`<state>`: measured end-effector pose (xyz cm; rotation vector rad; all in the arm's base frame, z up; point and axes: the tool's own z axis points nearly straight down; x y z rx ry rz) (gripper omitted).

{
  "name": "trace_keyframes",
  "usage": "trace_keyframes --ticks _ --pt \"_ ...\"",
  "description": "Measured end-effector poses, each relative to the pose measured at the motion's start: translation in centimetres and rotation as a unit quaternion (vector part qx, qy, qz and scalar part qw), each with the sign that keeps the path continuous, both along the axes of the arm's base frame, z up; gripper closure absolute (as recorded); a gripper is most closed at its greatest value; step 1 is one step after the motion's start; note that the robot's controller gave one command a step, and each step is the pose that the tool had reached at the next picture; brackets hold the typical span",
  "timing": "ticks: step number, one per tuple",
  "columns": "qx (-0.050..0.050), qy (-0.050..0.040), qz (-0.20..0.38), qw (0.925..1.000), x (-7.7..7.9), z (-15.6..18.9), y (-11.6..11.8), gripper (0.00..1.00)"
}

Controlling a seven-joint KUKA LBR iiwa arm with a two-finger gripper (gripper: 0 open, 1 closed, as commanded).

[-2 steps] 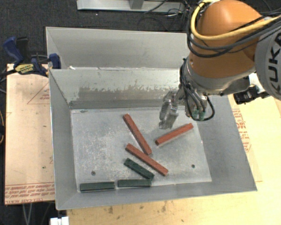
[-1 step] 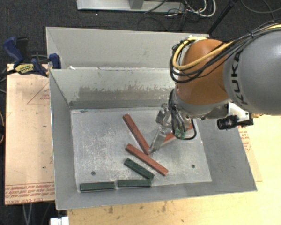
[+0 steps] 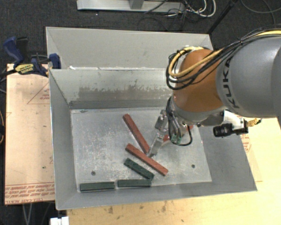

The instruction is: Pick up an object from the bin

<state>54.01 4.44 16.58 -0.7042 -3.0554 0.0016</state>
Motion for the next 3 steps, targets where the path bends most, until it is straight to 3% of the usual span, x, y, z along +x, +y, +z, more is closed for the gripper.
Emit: trace_keyframes --ticks 1,2,3 --pt "0.0 -0.0013 0.018 0.9998 -1.3 4.3 -5.1 0.0" --pt "-0.002 -0.0064 0.028 0.9996 -1.5 6.8 -8.9 0.0" --pt "0.0 -0.0034 0.139 0.9903 -1.4 -9.1 0.5 1.0"
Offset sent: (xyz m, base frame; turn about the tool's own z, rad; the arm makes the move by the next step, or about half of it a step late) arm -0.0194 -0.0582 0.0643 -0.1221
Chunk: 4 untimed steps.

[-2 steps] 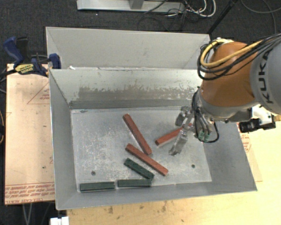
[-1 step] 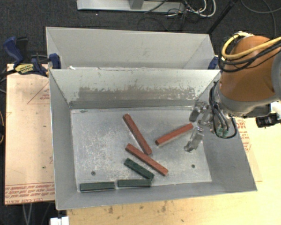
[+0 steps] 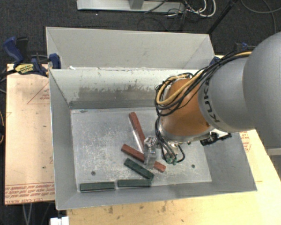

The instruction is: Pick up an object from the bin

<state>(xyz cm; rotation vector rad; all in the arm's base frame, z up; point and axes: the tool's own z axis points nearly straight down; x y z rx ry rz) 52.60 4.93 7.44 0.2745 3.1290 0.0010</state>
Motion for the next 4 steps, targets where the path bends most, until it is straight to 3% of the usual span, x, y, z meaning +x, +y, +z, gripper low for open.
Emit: trace_keyframes --ticks 1,2,3,4 --pt "0.0 0.0 -0.001 1.0 0.0 0.0 0.0 1.0" --pt "0.0 -0.0009 0.014 0.9999 2.3 10.8 0.0 1.0" --pt "0.0 -0.0009 0.014 0.9999 2.3 10.8 0.0 1.0" --pt "0.0 -0.003 0.046 0.999 2.1 5.5 0.2 1.0"
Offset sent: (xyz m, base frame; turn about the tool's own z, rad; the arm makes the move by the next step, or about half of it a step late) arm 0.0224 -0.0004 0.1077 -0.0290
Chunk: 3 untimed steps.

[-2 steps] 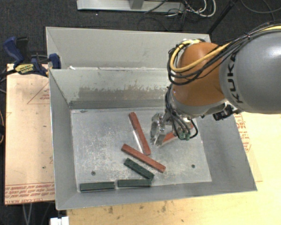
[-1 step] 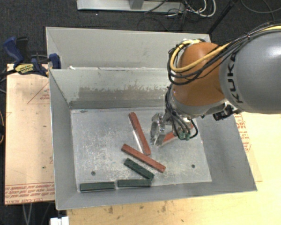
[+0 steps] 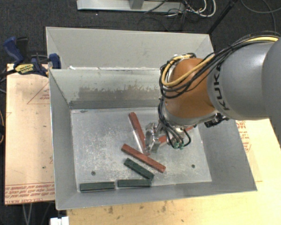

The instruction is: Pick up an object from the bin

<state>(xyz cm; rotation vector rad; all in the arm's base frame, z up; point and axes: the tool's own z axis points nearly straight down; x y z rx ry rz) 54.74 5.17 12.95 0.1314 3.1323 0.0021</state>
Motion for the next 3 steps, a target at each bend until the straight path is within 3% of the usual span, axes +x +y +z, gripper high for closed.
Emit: trace_keyframes --ticks 1,2,3 --pt "0.0 0.0065 -0.037 0.9993 1.2 -2.3 0.0 1.0" --pt "0.0 0.0045 -0.17 0.9854 0.8 2.3 -0.9 1.0" --pt "0.0 0.0014 -0.091 0.9958 3.5 5.3 -1.4 1.0"
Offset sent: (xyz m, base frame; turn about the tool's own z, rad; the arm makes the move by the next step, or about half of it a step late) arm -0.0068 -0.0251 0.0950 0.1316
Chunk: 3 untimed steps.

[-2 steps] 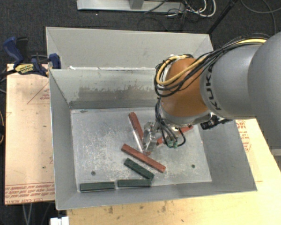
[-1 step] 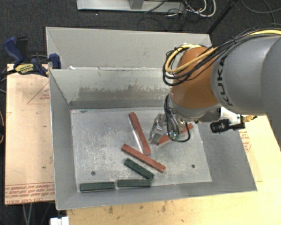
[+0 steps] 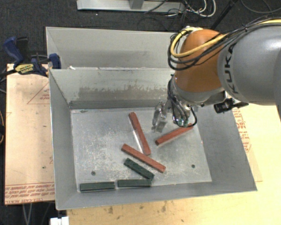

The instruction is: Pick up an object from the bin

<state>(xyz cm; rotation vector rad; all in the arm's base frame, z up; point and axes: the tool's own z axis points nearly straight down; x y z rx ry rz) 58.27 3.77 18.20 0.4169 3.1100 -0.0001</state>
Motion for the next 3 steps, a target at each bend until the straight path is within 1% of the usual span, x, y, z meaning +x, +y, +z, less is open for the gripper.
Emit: trace_keyframes --ticks 1,2,3 --pt "0.0 0.0048 -0.14 0.9901 -0.08 -10.67 0.97 0.0" --pt "0.001 0.0017 -0.139 0.9902 0.1 -10.25 0.97 1.0" --pt "0.001 0.0017 -0.139 0.9902 0.1 -10.25 0.97 1.0"
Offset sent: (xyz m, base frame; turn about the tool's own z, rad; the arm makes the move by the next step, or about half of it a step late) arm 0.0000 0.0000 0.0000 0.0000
